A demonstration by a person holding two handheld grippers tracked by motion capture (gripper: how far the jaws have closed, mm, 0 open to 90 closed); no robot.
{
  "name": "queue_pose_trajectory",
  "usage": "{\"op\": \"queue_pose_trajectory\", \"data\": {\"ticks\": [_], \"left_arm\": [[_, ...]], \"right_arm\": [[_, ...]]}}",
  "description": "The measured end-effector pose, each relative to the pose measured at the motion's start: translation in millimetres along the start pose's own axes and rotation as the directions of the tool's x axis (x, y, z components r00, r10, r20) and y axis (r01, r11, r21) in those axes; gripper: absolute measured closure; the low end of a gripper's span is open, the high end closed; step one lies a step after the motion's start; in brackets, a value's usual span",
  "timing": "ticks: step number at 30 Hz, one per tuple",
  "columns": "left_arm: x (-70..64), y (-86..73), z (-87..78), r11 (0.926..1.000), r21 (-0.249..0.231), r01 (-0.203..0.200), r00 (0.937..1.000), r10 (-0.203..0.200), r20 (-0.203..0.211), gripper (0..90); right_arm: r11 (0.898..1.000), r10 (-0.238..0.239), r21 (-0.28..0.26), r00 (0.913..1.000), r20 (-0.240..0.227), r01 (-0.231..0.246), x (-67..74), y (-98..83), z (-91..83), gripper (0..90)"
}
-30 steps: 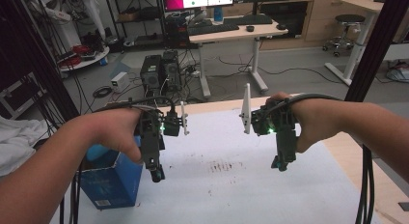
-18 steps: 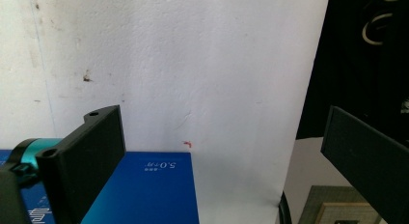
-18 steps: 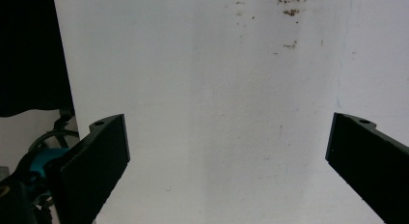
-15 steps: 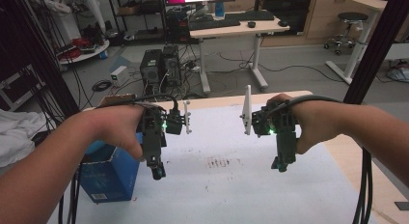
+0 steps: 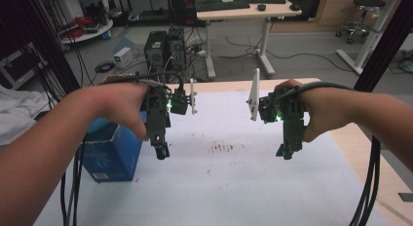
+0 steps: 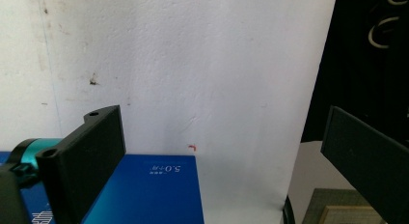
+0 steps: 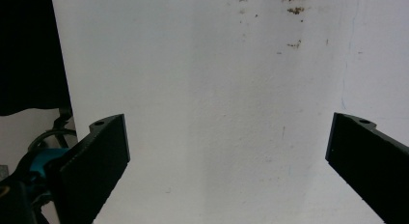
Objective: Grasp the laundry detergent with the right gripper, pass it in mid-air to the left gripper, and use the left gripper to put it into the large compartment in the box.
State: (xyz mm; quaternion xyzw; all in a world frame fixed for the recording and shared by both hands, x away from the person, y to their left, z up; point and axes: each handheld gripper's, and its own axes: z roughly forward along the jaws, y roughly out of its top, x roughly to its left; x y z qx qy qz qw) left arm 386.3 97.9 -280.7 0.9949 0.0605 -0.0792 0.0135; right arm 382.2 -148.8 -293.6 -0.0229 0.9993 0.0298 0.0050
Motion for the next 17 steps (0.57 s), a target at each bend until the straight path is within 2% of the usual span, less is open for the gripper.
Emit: {"op": "queue_pose_trajectory", "data": {"ticks": [17], "left_arm": [[0.7, -0.6, -0.4, 1.0, -0.006, 0.008, 1.0, -0.008, -0.004, 1.6]], "right_arm": [[1.0, -0.003, 0.002, 1.0, -0.004, 0.003, -0.1, 1.6, 0.5, 0.9]]}}
